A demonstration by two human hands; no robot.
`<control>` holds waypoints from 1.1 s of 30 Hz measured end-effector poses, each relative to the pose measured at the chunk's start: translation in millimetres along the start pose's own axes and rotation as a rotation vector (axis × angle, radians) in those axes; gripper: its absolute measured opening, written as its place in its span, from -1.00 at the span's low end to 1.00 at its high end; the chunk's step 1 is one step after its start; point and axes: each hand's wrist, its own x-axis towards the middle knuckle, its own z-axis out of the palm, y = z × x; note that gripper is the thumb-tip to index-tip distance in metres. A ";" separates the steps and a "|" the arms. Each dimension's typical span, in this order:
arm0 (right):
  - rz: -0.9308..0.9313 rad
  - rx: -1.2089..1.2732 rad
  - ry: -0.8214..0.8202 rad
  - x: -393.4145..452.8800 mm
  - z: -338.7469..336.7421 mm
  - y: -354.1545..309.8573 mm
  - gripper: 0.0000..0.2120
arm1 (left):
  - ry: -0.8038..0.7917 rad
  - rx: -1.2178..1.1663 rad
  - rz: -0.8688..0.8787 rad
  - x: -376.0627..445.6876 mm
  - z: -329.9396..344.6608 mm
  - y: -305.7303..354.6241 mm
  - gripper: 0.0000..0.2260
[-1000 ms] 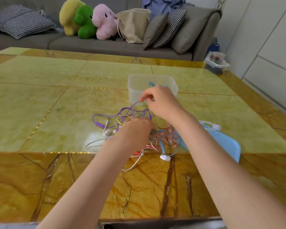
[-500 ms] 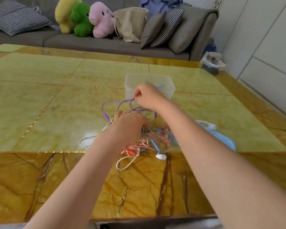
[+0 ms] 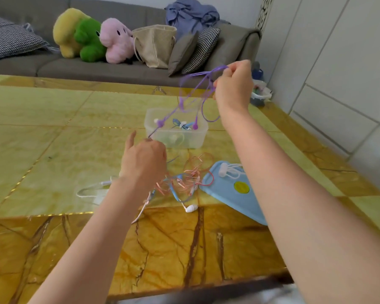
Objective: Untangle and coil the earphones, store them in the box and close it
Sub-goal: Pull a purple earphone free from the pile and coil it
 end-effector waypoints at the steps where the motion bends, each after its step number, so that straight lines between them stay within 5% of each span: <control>1: 0.025 0.048 0.034 4.8 -5.1 -3.2 -0.73 | 0.021 -0.003 -0.034 0.5 -0.6 -3.0 -0.76; 8: 0.084 0.178 -0.158 -0.7 -43.1 -12.7 -0.76 | 0.019 -0.034 -0.216 -3.7 -3.3 -16.2 -0.76; 13: 0.124 0.122 -0.417 -32.8 -61.5 -1.1 -0.83 | 0.118 -0.705 -0.059 -3.4 -28.1 23.4 -0.75; 18: 0.156 0.069 -0.562 -57.9 -76.7 17.2 -0.91 | -0.062 -1.239 -0.017 2.0 -30.2 48.3 -0.80; 25: 0.350 0.280 -0.629 -71.2 -86.2 43.0 -0.89 | -0.107 -1.230 -0.182 6.2 -18.3 52.1 -0.94; 33: 0.229 -0.008 -0.723 -70.2 -92.7 60.5 -0.90 | -0.096 -1.278 -0.315 7.6 -21.6 53.9 -0.84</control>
